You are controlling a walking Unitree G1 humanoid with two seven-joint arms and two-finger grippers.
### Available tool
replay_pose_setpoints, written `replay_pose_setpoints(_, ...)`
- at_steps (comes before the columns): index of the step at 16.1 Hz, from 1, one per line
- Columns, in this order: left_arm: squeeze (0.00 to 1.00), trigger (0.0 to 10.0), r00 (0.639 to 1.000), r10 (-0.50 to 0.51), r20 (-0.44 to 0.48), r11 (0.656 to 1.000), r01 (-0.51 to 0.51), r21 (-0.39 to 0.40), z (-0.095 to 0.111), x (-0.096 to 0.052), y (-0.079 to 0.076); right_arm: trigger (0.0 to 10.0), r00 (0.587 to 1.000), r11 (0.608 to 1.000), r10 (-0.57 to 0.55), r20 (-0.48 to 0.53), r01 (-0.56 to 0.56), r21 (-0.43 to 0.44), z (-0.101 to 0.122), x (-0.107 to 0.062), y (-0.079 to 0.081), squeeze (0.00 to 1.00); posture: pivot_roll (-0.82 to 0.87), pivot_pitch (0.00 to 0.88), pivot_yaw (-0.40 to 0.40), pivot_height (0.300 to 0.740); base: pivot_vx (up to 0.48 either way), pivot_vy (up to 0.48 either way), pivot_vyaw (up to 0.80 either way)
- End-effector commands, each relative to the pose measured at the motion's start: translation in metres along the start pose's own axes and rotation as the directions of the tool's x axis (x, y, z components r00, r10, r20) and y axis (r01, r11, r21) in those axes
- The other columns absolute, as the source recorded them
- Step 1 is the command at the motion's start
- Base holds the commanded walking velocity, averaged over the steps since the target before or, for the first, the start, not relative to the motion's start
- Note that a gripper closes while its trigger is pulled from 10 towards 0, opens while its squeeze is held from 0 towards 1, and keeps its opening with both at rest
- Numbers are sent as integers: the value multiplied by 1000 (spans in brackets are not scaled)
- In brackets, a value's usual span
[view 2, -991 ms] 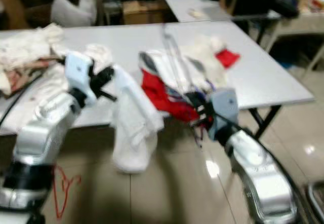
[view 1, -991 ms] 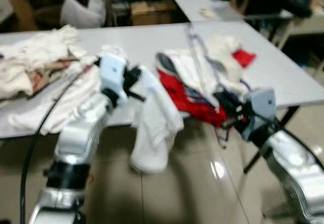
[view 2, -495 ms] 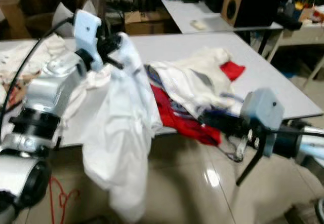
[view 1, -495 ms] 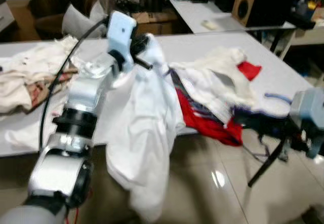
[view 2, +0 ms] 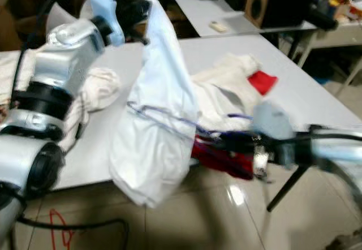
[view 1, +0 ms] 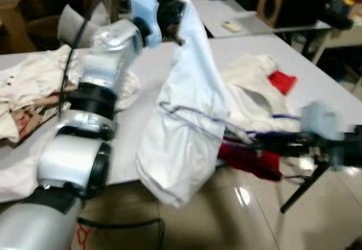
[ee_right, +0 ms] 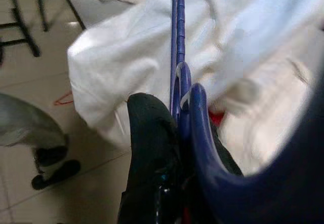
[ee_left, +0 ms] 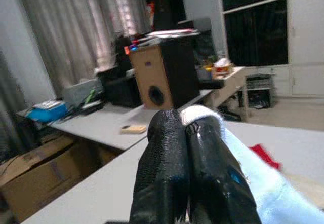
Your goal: Hang hanger
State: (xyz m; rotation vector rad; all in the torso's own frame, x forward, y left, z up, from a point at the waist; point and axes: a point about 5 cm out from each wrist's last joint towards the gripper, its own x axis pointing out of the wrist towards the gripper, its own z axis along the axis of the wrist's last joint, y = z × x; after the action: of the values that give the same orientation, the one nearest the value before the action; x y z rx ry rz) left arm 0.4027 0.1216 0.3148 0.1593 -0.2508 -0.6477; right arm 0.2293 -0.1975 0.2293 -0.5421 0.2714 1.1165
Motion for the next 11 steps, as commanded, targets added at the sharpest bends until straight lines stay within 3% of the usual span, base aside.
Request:
replay_pose_setpoints(1, 0, 10000, 998, -40, 37, 999, 40, 8, 12, 6, -6, 10000, 1000, 1000, -22, -17, 22, -8, -2, 0, -6, 0, -207, 0, 21, 740, 330, 0, 0)
replay_pose_setpoints(5, 0, 10000, 986, -151, 70, 988, 148, 51, 39, -3, -6, 10000, 994, 987, -107, 3, 106, -117, 18, 14, -44, 0, -199, 0, 14, 740, 0, 0, 0)
replay_pose_setpoints(8, 0, 10000, 948, -267, 172, 964, 263, 47, 69, -17, -13, 10000, 978, 963, -206, 24, 207, -175, 31, 18, -72, 0, -186, 0, -5, 740, 0, 0, 0)
replay_pose_setpoints(10, 0, 10000, 923, -290, 253, 956, 290, 36, 91, -26, -13, 10000, 958, 931, -287, 12, 282, -230, 38, 17, -95, 0, -183, 0, -10, 740, 0, 0, 0)
replay_pose_setpoints(11, 0, 10000, 880, -297, 370, 950, 312, 19, 116, -34, -11, 10000, 876, 825, -476, 73, 474, -309, 59, 9, -132, 0, -181, 0, -13, 740, 0, 0, 0)
